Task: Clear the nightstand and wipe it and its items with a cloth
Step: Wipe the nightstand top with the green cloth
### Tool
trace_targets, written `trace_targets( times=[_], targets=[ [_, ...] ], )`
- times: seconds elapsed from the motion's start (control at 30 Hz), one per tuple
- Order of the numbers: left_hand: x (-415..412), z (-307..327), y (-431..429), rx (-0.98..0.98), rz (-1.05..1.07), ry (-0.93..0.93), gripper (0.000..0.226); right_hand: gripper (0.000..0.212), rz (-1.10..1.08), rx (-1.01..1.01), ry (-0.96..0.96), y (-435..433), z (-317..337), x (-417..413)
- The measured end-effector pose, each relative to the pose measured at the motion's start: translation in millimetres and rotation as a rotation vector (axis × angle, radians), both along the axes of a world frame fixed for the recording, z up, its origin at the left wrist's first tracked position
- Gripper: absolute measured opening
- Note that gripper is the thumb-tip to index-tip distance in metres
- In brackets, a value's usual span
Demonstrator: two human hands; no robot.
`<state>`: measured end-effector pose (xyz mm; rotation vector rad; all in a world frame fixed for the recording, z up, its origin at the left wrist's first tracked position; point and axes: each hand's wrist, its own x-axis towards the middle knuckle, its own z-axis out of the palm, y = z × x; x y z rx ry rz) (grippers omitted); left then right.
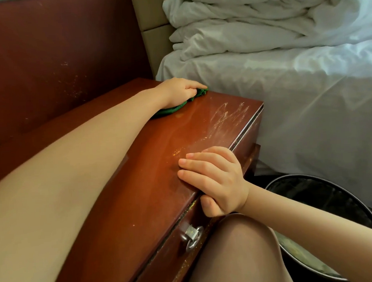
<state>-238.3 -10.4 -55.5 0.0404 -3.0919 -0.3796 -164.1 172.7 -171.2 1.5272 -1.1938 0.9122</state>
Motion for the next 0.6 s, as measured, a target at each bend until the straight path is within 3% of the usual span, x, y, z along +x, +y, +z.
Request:
trace_targets(
  times=[0.6],
  targets=[
    [-14.9, -1.4, 4.5, -0.063, -0.027, 0.028, 0.037, 0.047, -0.014, 0.013, 0.012, 1.3, 0.0, -0.1]
  ],
)
